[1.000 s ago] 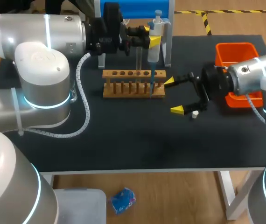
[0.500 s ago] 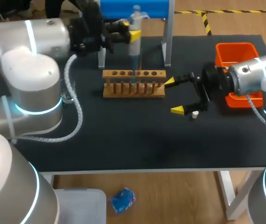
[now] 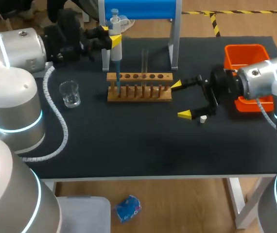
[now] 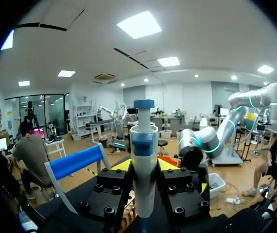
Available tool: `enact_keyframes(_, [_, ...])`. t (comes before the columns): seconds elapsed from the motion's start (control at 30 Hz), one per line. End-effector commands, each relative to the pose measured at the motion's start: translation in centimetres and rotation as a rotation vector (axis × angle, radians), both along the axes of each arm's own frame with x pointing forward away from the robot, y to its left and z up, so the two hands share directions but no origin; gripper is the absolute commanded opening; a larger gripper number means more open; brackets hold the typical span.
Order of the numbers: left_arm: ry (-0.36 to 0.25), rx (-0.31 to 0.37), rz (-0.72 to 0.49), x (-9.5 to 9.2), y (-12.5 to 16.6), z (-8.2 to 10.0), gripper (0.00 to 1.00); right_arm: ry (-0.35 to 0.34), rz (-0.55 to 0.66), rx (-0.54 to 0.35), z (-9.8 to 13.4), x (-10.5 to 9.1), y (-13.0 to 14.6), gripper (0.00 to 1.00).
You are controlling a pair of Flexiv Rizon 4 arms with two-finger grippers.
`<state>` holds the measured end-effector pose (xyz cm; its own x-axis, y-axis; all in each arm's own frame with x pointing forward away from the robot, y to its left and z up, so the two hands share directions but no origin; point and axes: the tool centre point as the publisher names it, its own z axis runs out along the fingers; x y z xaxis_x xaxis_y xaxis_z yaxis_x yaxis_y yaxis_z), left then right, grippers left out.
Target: Invert the test tube, pick up the pipette, mount the tip to pipette, aspirate from beaker and dispense into the tube, eject the tip, return the pipette, and cap with the stopper.
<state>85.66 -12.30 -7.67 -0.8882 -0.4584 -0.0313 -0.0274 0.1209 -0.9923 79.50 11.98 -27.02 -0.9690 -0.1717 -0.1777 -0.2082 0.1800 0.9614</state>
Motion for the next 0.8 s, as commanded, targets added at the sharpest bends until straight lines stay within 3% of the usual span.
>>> enact_keyframes(0.03, [0.001, 0.001, -0.007, -0.2, 0.4, 0.1, 0.0, 0.0, 0.001, -0.002, 0.1, -0.1, -0.1, 1.0])
enact_keyframes(0.27, [-0.038, 0.032, 0.118, 1.3, 5.9, 0.1, 0.0, 0.017, -0.048, -0.062, 0.4, -0.4, 1.3, 1.0])
enact_keyframes(0.43, [-0.082, 0.058, 0.158, 2.8, 9.3, 0.6, 0.0, 0.024, -0.092, -0.11, 0.1, -0.1, 4.1, 1.0])
enact_keyframes(0.8, [-0.114, 0.052, 0.176, 2.9, 11.9, 0.3, 0.0, 0.021, -0.108, -0.117, -2.3, 1.2, 12.1, 1.0])
